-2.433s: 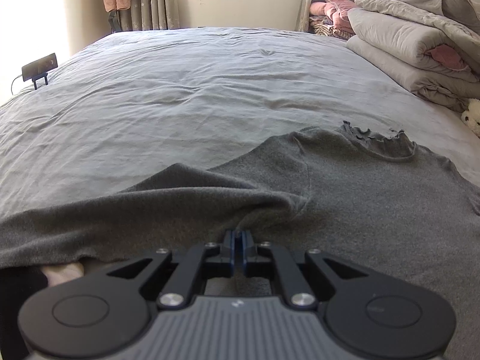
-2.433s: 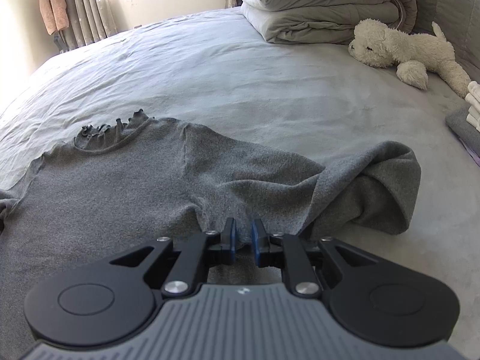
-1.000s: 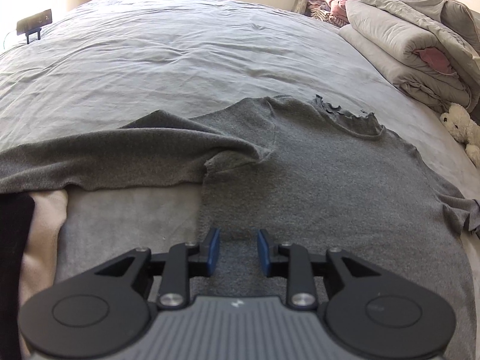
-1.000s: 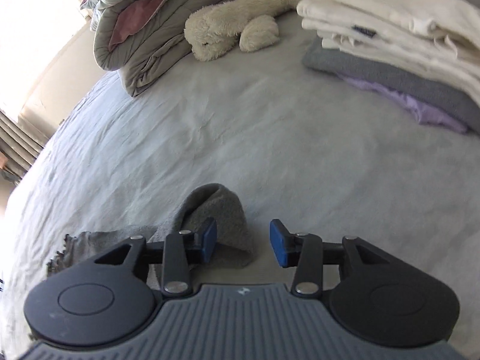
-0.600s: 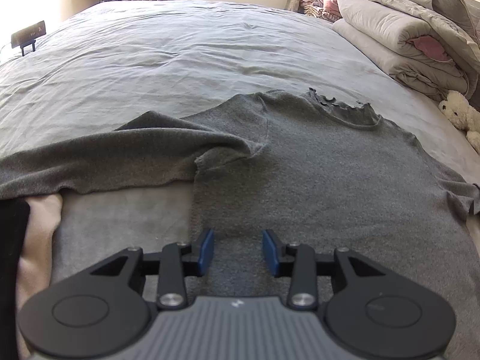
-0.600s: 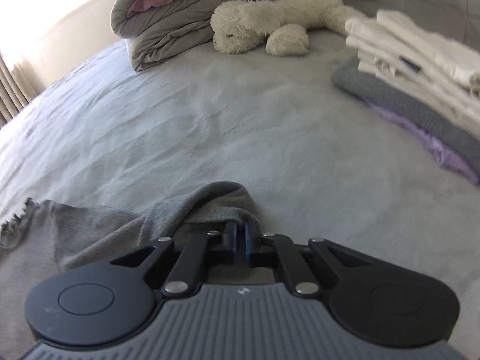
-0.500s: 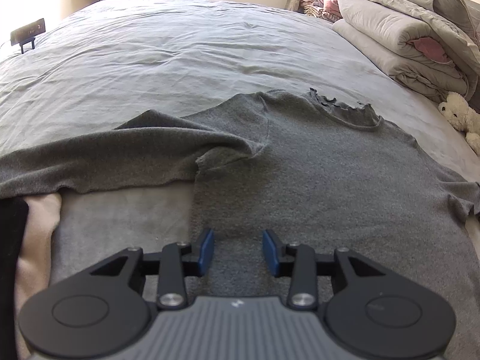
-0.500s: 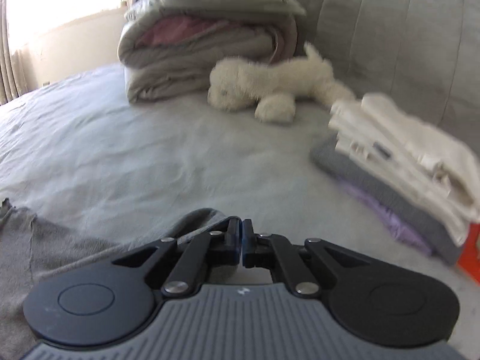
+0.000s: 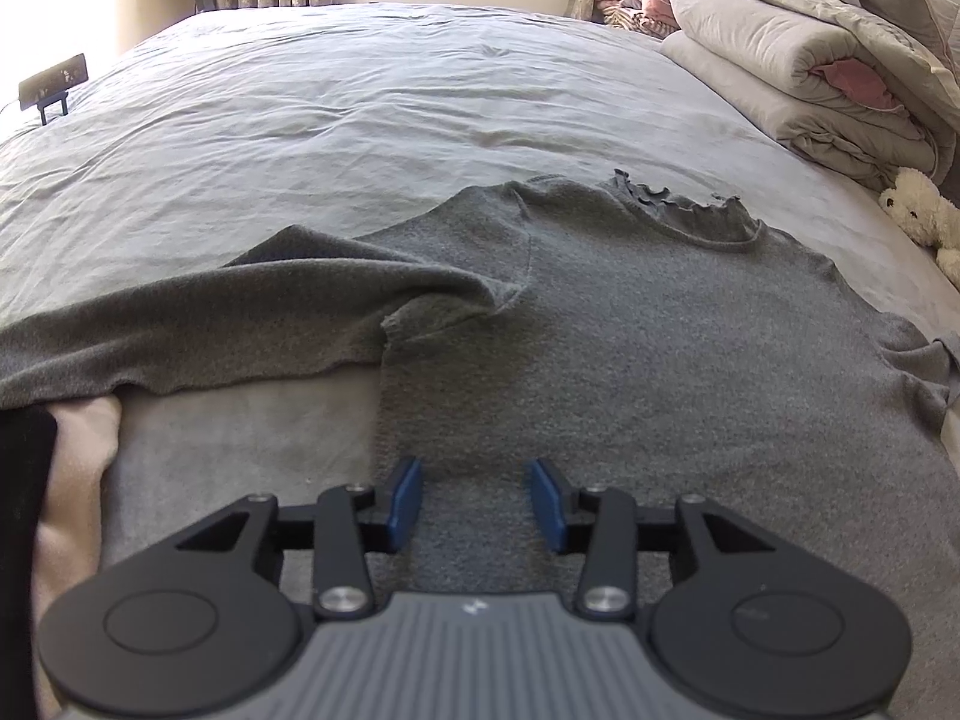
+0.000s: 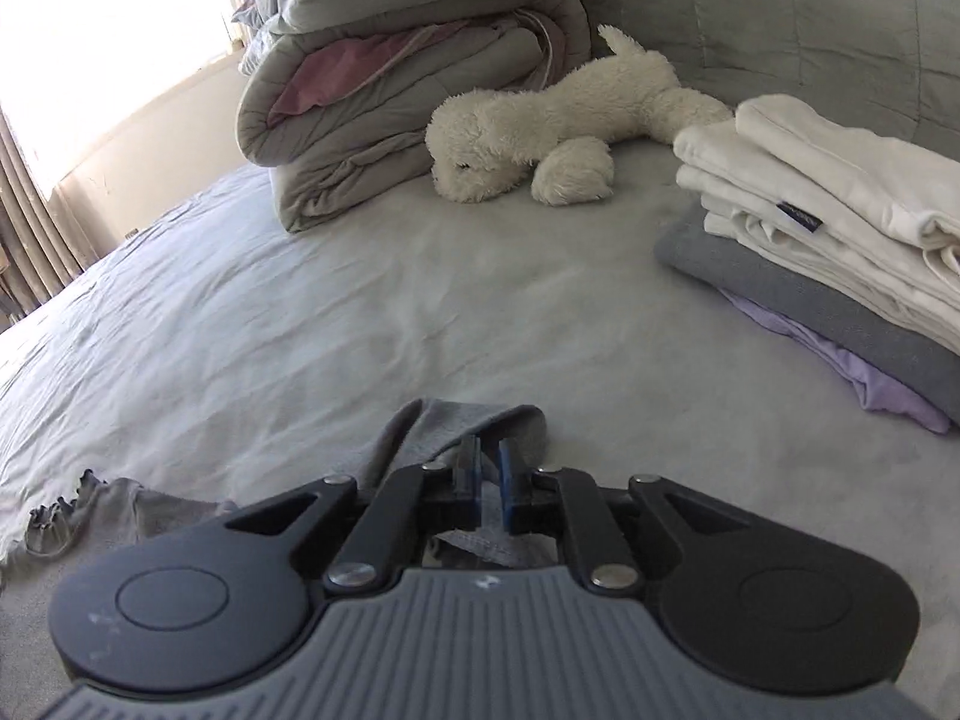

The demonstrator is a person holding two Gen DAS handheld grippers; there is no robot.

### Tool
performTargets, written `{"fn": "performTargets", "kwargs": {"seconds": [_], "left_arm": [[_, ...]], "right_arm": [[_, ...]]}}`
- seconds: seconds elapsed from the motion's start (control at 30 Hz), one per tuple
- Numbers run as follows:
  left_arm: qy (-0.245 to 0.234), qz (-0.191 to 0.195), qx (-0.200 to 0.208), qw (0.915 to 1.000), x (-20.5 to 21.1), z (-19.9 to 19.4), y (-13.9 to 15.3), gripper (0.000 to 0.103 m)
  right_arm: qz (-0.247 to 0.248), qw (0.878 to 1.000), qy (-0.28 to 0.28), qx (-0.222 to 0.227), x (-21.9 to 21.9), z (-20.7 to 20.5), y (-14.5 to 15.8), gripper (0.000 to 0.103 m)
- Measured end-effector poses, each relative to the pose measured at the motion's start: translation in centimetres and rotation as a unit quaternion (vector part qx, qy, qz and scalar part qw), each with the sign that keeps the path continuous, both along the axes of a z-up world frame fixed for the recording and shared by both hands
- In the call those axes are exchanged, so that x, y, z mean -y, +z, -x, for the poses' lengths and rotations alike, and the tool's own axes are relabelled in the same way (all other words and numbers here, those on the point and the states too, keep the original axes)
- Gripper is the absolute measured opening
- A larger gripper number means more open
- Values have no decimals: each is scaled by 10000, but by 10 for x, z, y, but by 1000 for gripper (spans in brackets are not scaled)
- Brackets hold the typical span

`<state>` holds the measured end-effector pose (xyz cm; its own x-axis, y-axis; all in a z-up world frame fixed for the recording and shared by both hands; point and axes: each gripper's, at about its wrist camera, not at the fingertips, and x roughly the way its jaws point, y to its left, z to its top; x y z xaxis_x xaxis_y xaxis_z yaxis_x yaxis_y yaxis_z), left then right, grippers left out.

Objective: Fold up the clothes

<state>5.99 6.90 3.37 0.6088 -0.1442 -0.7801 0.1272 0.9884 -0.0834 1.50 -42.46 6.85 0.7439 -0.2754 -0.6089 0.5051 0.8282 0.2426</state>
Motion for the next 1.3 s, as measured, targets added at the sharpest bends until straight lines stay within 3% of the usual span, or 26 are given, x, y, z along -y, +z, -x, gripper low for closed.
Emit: {"fn": "performTargets", "kwargs": {"seconds": [0.17,0.2,0.3,0.37,0.4,0.43,0.47,0.57,0.67,0.73,0.87,0.93,1.1,1.3], "left_arm": [[-163,-23,84,9998,9,4,3,43],[-225,-9,108,9997,11,5,5,44],[-369,95,81,9992,15,7,3,45],[-342,113,24,9993,15,4,0,45],[-339,109,20,9994,15,3,0,45],[-335,104,16,9994,14,2,-1,45],[-335,102,6,9994,14,1,-1,45],[-332,115,-27,9994,14,-1,0,45],[-333,142,-35,9993,12,-1,0,45],[-330,146,-32,9993,11,-1,0,45],[-331,111,-13,9994,12,-1,0,45],[-327,110,-7,9994,11,0,0,45],[-317,128,-9,9994,7,2,0,45],[-346,94,-20,9994,7,2,0,46]], "right_arm": [[470,9943,925,-246,-46,-35,-1,17],[600,9924,1023,-340,-52,-44,-6,21],[900,9862,1236,-642,-65,-60,-26,55],[1228,9790,1378,-862,-72,-64,-41,55],[1411,9752,1431,-927,-76,-65,-44,47],[1544,9729,1437,-950,-77,-65,-44,21],[1551,9739,1360,-943,-75,-64,-41,7],[1519,9833,926,-379,-69,-52,-14,5],[1716,9814,517,693,-74,-25,31,3],[1529,9803,446,1170,-73,-5,54,3],[1119,9913,468,509,-69,4,46,3],[624,9975,283,-175,-55,-2,24,4],[-334,9946,143,-970,-34,-1,-7,4],[-95,9898,207,-1406,-27,2,-15,12]]}}
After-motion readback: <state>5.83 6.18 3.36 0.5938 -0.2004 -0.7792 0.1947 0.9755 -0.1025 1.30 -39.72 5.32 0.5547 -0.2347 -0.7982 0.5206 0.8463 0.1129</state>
